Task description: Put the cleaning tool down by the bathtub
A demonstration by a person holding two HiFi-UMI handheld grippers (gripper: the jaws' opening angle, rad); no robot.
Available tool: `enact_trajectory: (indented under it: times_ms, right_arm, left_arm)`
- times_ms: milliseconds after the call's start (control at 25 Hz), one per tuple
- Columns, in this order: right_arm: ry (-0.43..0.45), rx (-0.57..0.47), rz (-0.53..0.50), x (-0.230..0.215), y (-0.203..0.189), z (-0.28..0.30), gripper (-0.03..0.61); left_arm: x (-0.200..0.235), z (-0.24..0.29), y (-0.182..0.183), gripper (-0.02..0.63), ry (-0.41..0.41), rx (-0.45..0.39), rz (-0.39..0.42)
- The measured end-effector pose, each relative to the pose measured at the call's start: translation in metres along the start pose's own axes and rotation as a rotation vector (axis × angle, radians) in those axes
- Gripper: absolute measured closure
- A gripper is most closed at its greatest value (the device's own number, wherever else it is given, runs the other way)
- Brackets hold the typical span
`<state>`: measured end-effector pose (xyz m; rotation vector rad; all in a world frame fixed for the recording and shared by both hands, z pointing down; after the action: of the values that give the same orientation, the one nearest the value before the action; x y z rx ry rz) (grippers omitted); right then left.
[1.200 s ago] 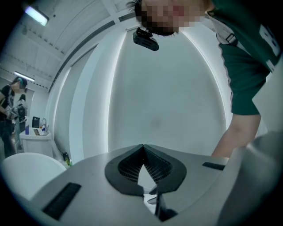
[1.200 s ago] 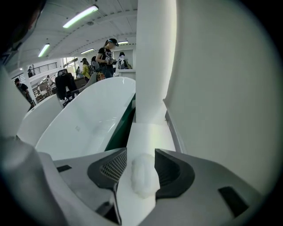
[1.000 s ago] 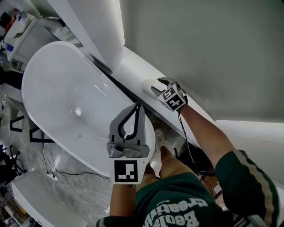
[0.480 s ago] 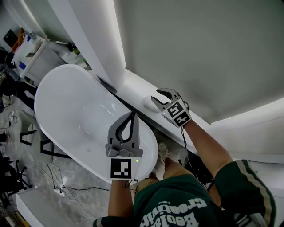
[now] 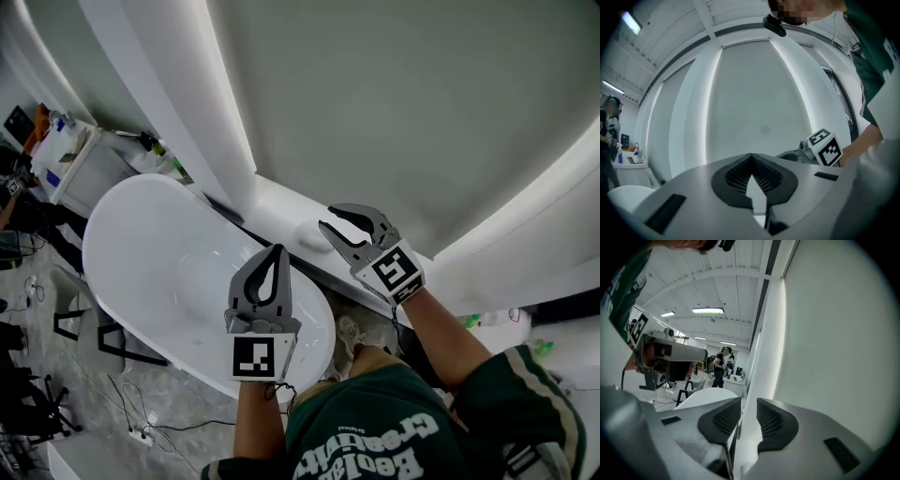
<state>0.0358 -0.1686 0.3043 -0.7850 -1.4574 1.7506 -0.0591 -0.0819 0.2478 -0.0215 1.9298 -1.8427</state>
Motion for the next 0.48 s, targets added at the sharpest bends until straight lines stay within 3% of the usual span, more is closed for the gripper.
enact_trajectory:
  times_ms: [480]
  right_arm:
    - [0.016,-0.259,-0.014,0.059,0.086,-0.085,0.529]
  left_arm:
    - [-0.026,-0.022,0.041,0.611,-0.055,-0.063,0.024]
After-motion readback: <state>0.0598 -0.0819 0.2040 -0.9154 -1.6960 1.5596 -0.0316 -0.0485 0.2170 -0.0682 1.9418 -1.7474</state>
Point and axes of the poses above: the fingertips, and each gripper's own axes: z forward along the fingers, x to its left, y out of its top, the point moved 3 cm from there along -z, backward along the fingers, and after that the axes turned 13 degrees about z, right-handed, at the moved point
